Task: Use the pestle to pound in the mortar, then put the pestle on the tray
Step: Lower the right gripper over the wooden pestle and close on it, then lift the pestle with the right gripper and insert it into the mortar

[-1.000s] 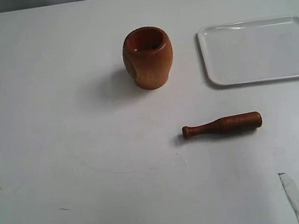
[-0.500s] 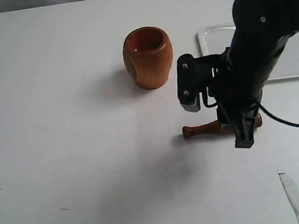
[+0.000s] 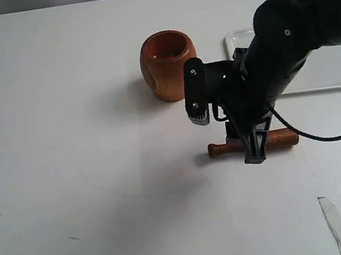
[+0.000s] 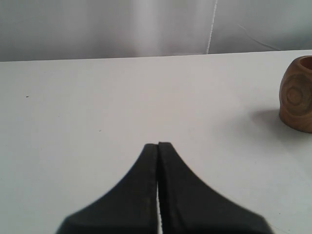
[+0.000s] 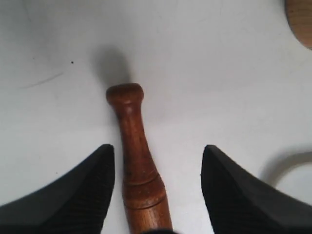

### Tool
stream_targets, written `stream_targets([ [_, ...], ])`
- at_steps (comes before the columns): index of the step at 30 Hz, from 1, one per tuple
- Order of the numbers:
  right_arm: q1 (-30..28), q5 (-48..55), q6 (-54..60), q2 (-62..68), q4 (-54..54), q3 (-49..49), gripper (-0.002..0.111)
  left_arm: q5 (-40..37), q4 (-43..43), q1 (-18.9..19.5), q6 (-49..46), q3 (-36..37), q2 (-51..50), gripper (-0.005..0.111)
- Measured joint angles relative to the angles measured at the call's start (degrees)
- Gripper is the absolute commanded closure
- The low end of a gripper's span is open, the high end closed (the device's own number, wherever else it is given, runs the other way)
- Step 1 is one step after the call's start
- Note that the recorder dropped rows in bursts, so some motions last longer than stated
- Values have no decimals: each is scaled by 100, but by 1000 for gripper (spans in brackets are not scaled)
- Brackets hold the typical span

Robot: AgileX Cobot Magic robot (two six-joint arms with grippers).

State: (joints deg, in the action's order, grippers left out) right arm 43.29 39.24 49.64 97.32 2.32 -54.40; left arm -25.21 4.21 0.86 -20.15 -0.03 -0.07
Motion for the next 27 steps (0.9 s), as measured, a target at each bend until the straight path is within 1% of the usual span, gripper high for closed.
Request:
stream_targets([
  [5,0,0,376,166,245,0,57,0,0,0,0,0,0,107],
  [15,0,31,481,694,413,0,58,0,0,0,0,0,0,107],
  [19,0,-87,481,812,425,0,63,0,0,0,0,0,0,107],
  [21,0,-184,481,867,433,0,70,0,0,0,0,0,0,107],
  [24,0,-255,481,963,446,0,100,0,0,0,0,0,0,107],
  [25,0,-290,498,974,446,0,108,0,0,0,0,0,0,107],
  [27,4,-314,488,984,478,0,108,0,0,0,0,0,0,107],
])
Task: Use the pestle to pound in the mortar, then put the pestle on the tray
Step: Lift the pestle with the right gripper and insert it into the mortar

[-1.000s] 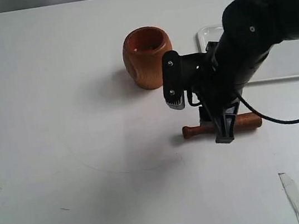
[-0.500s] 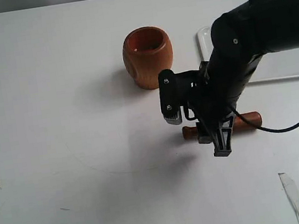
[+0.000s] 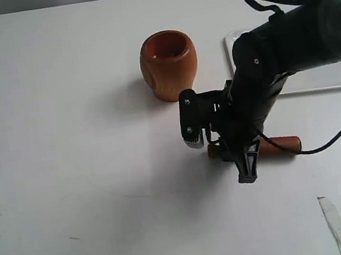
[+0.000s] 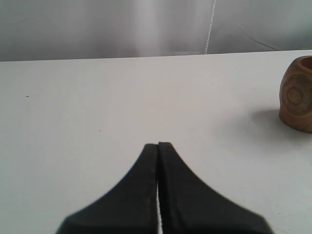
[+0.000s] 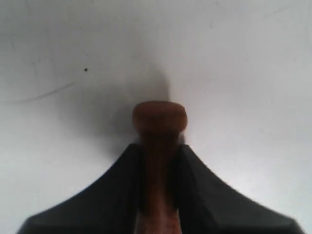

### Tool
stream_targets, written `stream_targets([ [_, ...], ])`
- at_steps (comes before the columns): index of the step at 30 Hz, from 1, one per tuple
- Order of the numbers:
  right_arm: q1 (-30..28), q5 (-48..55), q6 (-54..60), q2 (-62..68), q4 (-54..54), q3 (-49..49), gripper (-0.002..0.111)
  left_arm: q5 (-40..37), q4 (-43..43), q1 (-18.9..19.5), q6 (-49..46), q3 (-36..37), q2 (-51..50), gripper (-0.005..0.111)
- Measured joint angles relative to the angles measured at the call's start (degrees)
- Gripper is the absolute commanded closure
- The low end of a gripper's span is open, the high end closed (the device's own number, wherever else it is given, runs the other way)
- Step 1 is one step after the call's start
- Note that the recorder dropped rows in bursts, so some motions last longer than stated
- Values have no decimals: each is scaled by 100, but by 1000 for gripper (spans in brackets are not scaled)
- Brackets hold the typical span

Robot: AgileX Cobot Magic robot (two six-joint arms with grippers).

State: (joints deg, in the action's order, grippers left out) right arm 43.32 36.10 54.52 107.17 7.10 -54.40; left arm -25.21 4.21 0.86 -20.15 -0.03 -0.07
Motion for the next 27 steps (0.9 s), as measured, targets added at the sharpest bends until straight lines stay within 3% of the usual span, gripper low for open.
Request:
stream_targets([
  [9,118,-1595,-91,-1258,605,0,108,0,0,0,0,0,0,107],
  [14,126,-4170,-310,-2599,1293,474,108,0,0,0,0,0,0,107],
  [16,126,-5573,-1152,-2856,1238,871,108,0,0,0,0,0,0,107],
  [21,-68,-8991,-4444,-2584,-782,1859,108,0,0,0,0,0,0,107],
  [24,-97,-10110,-5207,-1969,-1226,1971,108,0,0,0,0,0,0,107],
  [27,-97,-10381,-5502,-1350,-1344,1967,108,0,0,0,0,0,0,107],
])
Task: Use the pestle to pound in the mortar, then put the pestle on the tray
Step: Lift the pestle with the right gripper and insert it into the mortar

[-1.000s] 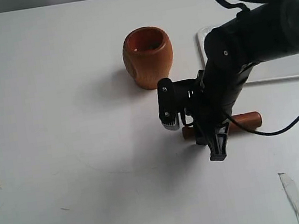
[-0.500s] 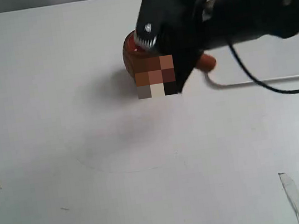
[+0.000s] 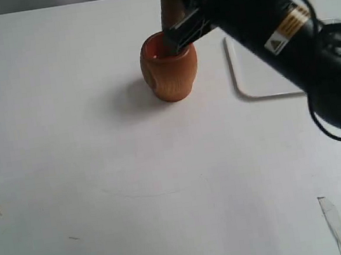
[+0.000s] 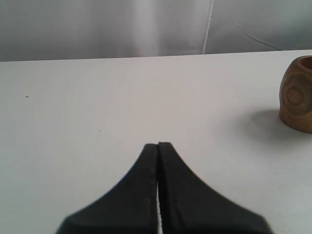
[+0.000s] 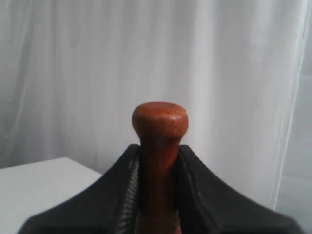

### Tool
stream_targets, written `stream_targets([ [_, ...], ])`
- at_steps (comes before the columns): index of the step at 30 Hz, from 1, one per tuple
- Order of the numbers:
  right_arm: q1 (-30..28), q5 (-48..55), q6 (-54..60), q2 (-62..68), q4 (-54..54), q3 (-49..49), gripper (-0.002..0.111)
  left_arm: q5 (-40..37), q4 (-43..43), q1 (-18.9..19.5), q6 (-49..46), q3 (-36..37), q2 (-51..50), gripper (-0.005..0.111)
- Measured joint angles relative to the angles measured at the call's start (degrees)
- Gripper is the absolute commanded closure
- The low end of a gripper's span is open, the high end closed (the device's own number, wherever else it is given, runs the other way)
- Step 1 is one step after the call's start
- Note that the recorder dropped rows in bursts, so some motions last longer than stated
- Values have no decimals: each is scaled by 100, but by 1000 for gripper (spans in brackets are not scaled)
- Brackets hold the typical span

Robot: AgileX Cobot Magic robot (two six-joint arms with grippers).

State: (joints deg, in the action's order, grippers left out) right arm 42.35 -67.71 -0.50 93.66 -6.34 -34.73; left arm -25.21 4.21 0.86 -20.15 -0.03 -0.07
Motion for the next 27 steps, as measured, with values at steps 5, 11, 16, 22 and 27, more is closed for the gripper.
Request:
stream_targets([
  [5,-13,-13,-57,868,59,-395,108,0,0,0,0,0,0,107],
  [11,-13,-42,262,1208,403,-864,108,0,0,0,0,0,0,107],
  [16,-95,-169,572,1549,843,-1087,108,0,0,0,0,0,0,107],
  [22,-119,-508,-409,2857,737,-1538,108,0,0,0,0,0,0,107],
  [27,-130,-126,-512,2349,546,-1543,108,0,0,0,0,0,0,107],
])
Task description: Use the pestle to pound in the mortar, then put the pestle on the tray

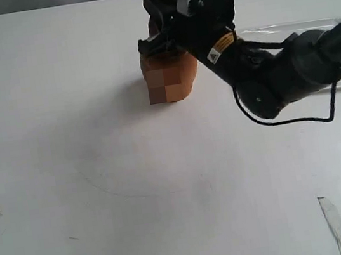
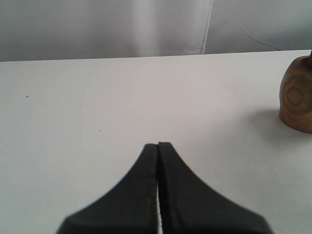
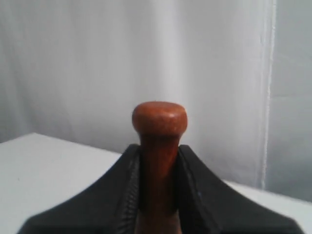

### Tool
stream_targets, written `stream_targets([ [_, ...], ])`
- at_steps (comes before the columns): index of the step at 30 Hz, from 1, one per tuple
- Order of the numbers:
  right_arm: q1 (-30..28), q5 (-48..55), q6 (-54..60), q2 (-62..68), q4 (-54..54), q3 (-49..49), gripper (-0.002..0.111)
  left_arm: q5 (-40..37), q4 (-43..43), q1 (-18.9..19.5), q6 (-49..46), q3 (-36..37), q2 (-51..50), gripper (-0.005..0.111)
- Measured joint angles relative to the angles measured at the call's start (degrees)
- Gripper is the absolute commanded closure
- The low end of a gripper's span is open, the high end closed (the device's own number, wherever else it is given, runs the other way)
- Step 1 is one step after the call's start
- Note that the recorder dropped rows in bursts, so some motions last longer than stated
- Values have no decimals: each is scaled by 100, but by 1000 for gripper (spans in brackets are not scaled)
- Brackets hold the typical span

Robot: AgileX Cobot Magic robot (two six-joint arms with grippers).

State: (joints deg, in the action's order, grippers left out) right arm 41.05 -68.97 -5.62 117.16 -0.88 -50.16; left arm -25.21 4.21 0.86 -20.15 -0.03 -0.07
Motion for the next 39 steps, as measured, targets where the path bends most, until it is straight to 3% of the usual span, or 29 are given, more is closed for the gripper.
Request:
stream_targets([
  [9,0,67,394,-1275,-145,-10,108,0,0,0,0,0,0,107],
  [18,0,433,465,89,-208,-10,108,0,0,0,0,0,0,107],
  [23,0,-425,248,535,-188,-69,108,0,0,0,0,0,0,107],
  [27,0,-1,183,61,-327,-69,108,0,0,0,0,0,0,107],
  [34,0,911,671,-1856,-413,-82,108,0,0,0,0,0,0,107],
  [39,0,1289,758,-1855,-458,-60,108,0,0,0,0,0,0,107],
])
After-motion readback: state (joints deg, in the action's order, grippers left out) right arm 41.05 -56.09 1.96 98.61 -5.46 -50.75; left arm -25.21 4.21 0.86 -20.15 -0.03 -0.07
